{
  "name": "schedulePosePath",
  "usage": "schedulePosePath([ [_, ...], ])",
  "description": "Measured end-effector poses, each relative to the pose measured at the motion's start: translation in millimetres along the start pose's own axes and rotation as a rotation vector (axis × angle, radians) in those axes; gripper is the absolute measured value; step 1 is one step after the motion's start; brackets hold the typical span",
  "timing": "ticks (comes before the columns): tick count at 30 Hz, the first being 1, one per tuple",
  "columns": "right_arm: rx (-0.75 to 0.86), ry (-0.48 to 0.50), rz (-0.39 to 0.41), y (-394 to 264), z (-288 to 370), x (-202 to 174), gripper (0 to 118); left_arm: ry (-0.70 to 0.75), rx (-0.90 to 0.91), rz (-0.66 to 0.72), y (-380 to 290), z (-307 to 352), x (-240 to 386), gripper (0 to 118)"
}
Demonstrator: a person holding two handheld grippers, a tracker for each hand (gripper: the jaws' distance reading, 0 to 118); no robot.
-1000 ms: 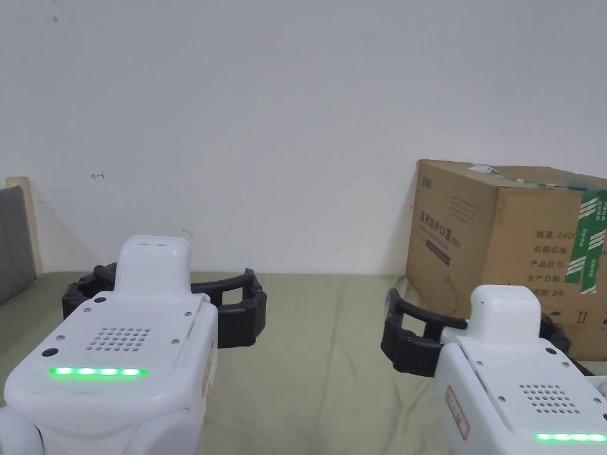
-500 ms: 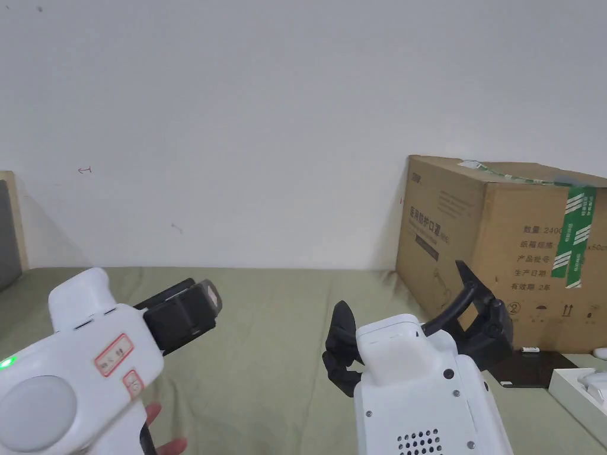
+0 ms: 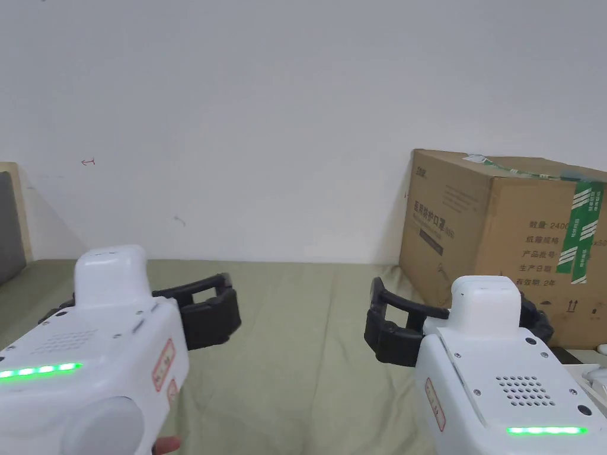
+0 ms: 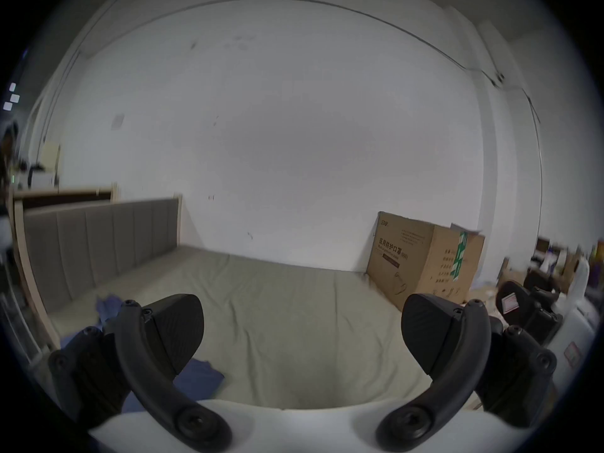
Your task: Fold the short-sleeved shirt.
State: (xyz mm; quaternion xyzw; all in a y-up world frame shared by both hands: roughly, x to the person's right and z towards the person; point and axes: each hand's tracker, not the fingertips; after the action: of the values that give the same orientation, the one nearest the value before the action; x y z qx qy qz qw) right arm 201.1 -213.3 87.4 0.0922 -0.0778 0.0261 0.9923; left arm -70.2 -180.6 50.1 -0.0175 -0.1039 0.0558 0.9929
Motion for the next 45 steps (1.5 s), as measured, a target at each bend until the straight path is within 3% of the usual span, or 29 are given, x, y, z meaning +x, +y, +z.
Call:
schedulePosePath([
  [3,-0.065,0.052,0.032,-3,-3,-3,118,-0.011,0.022,-0.073,0,2,13,118],
  [5,-0.071,0.031,0.063,-7,-5,-9,118,-0.015,0.029,-0.106,-2,2,21,118],
  [8,-0.039,-0.019,0.189,-10,-5,-21,118,-0.044,0.01,-0.09,-5,-2,20,118],
  [11,0.008,-0.011,0.38,-16,-5,-36,118,-0.034,-0.061,0.012,-13,-12,9,118],
  [12,0.017,0.011,0.398,-17,-4,-38,118,-0.028,-0.083,0.043,-16,-14,5,118],
  [17,0.009,0.091,0.334,-17,-2,-47,118,-0.039,-0.081,0.203,-24,-12,-25,118],
  [21,-0.054,0.249,0.274,-12,-9,-61,118,0.037,-0.064,0.286,-17,-3,-46,117],
  [22,-0.069,0.28,0.244,-11,-11,-67,118,0.062,-0.028,0.274,-15,1,-50,109],
  [23,-0.06,0.282,0.201,-12,-11,-73,118,0.079,-0.005,0.249,-13,4,-53,83],
  [24,-0.078,0.325,0.148,-11,-14,-76,117,0.096,0.009,0.206,-10,7,-55,47],
  [25,-0.124,0.397,0.07,-10,-18,-79,114,0.124,0.016,0.167,-8,8,-55,6],
  [26,-0.164,0.469,-0.005,-10,-21,-80,97,0.166,0.015,0.122,-6,6,-54,0],
  [27,-0.201,0.521,-0.067,-10,-23,-83,59,0.192,0.032,0.099,-6,8,-53,0],
  [28,-0.19,0.54,-0.108,-10,-22,-85,5,0.189,0.04,0.08,-6,10,-54,0],
  [30,-0.163,0.407,-0.063,-16,-19,-94,0,0.164,0.033,0.104,-4,13,-59,0],
  [33,-0.157,0.451,-0.084,-21,-24,-99,0,0.161,0.036,0.106,-4,13,-62,0],
  [39,-0.119,0.482,0.024,-21,-32,-124,0,0.24,0.031,0.111,-6,14,-88,0],
  [45,-0.152,0.654,-0.034,-33,-46,-183,0,0.44,-0.036,0.054,-23,36,-140,0],
])
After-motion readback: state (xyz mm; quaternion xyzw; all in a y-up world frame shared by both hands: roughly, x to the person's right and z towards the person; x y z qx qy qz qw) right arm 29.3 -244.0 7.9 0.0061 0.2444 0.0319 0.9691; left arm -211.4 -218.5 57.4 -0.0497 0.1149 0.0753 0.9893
